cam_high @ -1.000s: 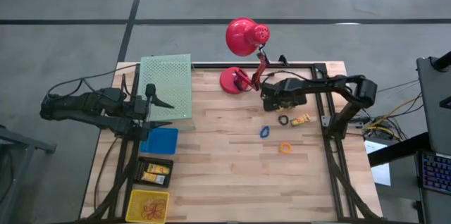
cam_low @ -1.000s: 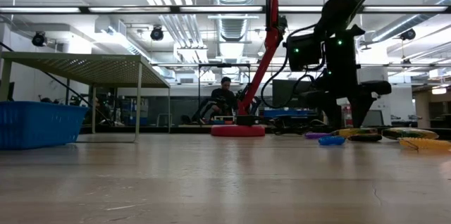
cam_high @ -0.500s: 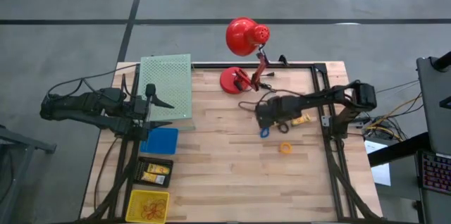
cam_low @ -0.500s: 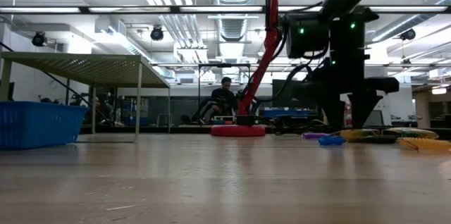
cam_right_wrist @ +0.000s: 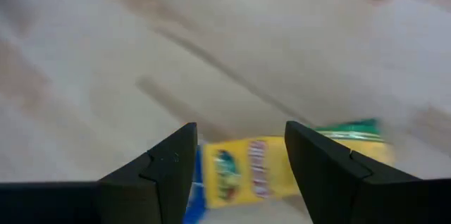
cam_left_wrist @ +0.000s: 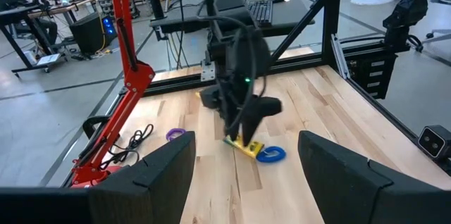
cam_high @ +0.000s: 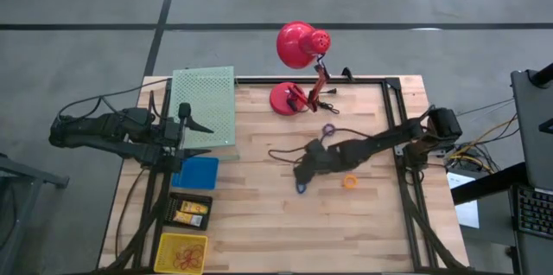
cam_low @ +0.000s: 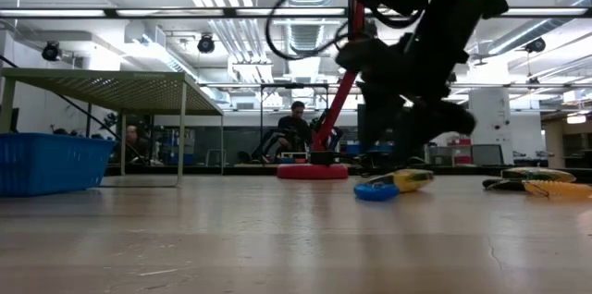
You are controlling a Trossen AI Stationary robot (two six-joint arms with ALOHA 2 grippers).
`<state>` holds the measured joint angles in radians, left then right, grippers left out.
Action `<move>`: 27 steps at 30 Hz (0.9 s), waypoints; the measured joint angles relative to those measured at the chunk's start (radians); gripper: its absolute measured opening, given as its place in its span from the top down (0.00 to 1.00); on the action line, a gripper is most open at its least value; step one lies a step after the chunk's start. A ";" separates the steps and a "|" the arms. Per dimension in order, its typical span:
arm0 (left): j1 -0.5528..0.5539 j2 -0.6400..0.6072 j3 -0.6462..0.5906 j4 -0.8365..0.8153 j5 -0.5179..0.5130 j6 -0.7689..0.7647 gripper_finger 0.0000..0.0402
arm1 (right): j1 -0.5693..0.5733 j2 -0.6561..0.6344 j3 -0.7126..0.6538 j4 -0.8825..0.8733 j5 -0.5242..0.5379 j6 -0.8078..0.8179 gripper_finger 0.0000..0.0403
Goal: Pick & Place Office Desk Supplies
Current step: Put the crayons box into the black bin
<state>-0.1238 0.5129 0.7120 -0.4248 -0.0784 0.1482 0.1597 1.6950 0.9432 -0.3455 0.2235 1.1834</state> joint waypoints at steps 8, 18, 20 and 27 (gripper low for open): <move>-0.001 0.000 0.000 0.000 0.000 0.000 0.36 | 0.031 0.041 0.041 0.080 0.001 -0.169 0.47; -0.001 0.000 0.000 -0.006 0.000 0.000 0.36 | 0.034 -0.057 0.175 -0.236 0.012 -0.767 0.47; -0.001 0.000 0.000 -0.009 0.000 0.000 0.36 | 0.035 -0.062 0.216 -0.354 0.012 -0.872 0.47; 0.000 0.000 0.000 -0.032 0.000 0.000 0.36 | 0.034 -0.062 0.274 -0.430 0.014 -1.123 0.47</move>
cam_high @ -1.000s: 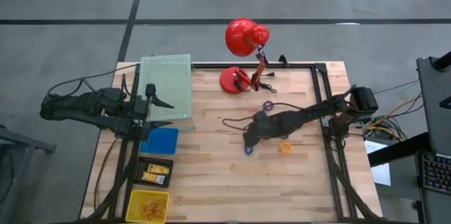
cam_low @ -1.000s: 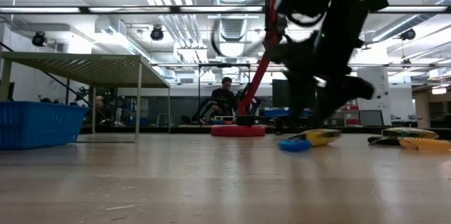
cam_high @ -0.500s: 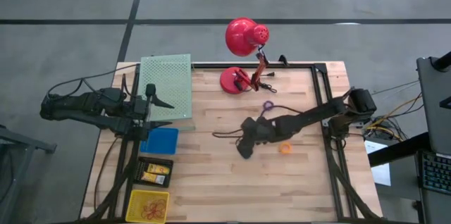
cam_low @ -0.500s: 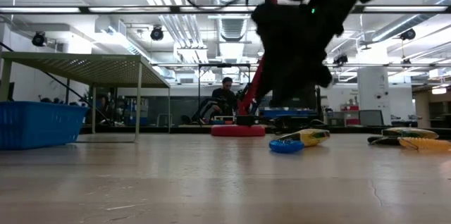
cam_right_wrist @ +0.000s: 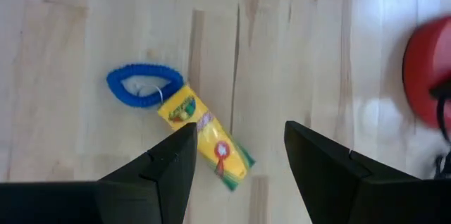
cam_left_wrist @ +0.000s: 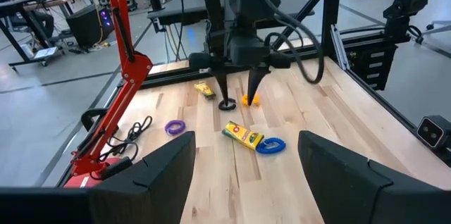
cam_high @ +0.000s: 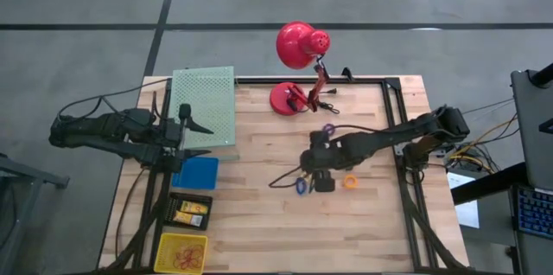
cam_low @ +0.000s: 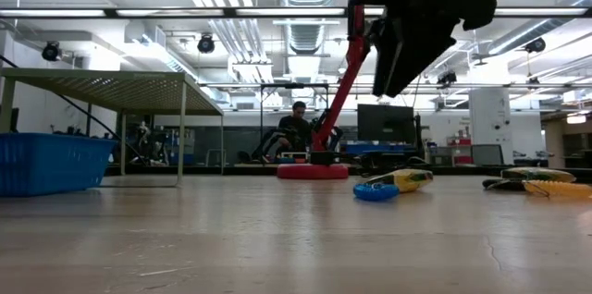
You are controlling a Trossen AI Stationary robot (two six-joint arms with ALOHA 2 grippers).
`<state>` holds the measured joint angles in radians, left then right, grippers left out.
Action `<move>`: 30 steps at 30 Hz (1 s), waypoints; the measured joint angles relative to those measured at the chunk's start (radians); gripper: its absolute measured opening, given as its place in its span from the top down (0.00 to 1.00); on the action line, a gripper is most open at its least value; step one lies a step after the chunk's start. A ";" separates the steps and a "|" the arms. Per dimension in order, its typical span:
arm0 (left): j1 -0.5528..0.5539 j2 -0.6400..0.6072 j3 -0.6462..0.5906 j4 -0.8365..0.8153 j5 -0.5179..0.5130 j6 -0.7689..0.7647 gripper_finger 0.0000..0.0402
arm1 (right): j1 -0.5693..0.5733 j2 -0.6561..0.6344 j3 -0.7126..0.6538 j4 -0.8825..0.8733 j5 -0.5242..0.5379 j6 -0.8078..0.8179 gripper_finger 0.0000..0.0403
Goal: Pick & Place Office Desk Supplies
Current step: Put the crayons box into the black bin
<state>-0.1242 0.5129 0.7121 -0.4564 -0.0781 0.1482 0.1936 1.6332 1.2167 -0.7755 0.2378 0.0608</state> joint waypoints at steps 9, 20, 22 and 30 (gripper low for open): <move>0.000 0.000 0.000 -0.021 0.000 0.000 0.36 | 0.000 0.005 -0.093 0.074 -0.002 -0.199 0.50; 0.001 0.000 0.000 -0.021 0.000 0.000 0.36 | 0.000 0.005 -0.238 0.164 -0.007 -0.318 0.50; 0.001 0.000 0.000 -0.021 0.000 0.000 0.36 | 0.000 0.005 -0.260 0.232 -0.006 -0.333 0.50; 0.000 0.000 0.000 -0.020 0.000 0.000 0.36 | 0.000 0.005 -0.295 0.343 -0.007 -0.357 0.50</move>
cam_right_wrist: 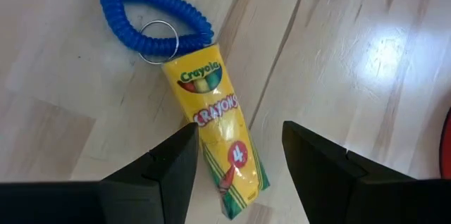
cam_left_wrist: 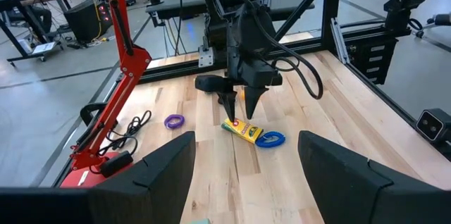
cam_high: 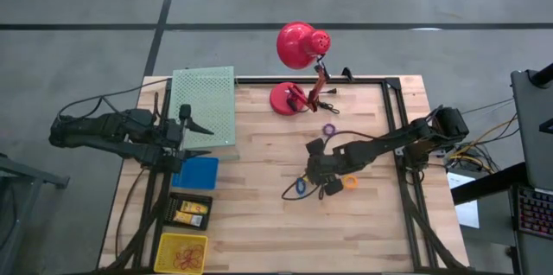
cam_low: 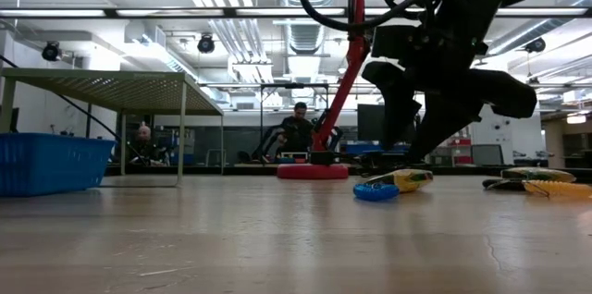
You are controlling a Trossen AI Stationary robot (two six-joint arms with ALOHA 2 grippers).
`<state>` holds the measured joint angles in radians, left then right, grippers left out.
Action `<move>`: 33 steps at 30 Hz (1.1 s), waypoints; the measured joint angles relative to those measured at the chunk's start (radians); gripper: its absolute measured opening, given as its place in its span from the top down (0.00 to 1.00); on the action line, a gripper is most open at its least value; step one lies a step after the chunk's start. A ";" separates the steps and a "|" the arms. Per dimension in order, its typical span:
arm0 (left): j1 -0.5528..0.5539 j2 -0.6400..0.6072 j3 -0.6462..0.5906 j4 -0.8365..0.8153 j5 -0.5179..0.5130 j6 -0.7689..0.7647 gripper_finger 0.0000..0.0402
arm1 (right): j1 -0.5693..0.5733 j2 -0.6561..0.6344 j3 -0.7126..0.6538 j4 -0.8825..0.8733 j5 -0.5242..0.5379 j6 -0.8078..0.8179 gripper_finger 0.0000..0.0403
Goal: Pick & Place Office Desk Supplies
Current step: Put the crayons box into the black bin
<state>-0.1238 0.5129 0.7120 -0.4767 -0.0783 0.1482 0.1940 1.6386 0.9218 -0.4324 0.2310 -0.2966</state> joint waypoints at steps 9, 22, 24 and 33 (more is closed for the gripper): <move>0.000 0.000 0.000 0.000 0.000 0.000 0.36 | 0.000 0.000 -0.043 0.054 -0.008 0.008 0.50; 0.000 0.000 0.000 0.000 0.000 0.000 0.36 | -0.007 0.001 -0.114 0.134 0.025 0.015 0.50; 0.000 0.000 0.000 0.000 0.000 0.000 0.36 | -0.008 0.001 -0.124 0.137 0.023 0.032 0.50; -0.001 0.000 0.000 0.000 0.000 0.000 0.36 | -0.008 0.001 -0.143 0.199 0.022 0.035 0.50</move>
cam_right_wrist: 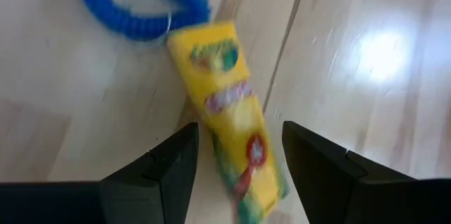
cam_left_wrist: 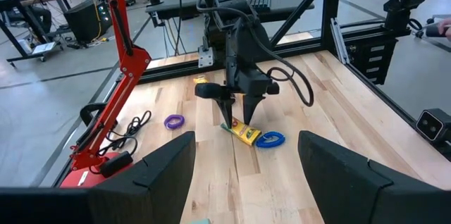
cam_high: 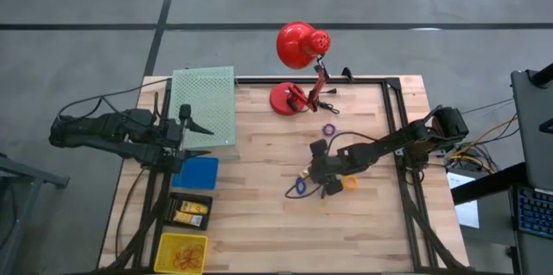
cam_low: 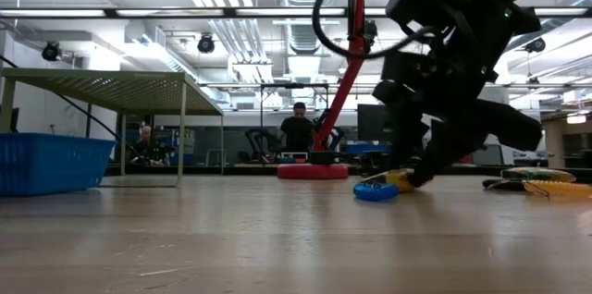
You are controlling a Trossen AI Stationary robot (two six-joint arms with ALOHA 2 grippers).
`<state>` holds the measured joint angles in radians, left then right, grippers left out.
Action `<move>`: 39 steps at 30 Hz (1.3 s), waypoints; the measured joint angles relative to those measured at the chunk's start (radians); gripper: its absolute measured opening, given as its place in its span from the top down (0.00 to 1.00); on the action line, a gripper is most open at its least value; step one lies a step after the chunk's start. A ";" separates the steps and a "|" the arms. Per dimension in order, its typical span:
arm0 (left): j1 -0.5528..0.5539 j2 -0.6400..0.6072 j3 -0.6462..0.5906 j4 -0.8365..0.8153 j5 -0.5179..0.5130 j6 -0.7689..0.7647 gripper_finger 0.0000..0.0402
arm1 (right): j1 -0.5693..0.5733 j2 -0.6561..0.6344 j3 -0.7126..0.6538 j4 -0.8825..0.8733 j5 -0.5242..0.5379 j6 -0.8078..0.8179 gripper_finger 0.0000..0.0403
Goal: Pick & Place Office Desk Supplies
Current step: Put the crayons box into the black bin
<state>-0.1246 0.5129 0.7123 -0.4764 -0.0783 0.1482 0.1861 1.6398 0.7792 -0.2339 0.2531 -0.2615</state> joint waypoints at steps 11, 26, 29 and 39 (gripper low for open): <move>0.000 0.000 0.000 0.000 0.000 0.000 0.36 | -0.033 0.000 -0.005 0.058 -0.097 0.025 0.53; 0.000 0.000 0.000 0.000 0.000 0.000 0.36 | -0.059 0.000 -0.021 0.057 -0.134 0.084 0.60; 0.000 0.000 0.000 0.000 0.000 0.000 0.36 | -0.059 0.000 -0.023 0.058 -0.135 0.086 0.63; 0.001 0.000 0.000 0.000 0.000 0.000 0.36 | -0.059 0.000 -0.029 0.059 -0.135 0.087 0.75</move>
<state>-0.1234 0.5129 0.7120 -0.4763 -0.0781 0.1482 0.1276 1.6402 0.7502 -0.1749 0.1186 -0.1745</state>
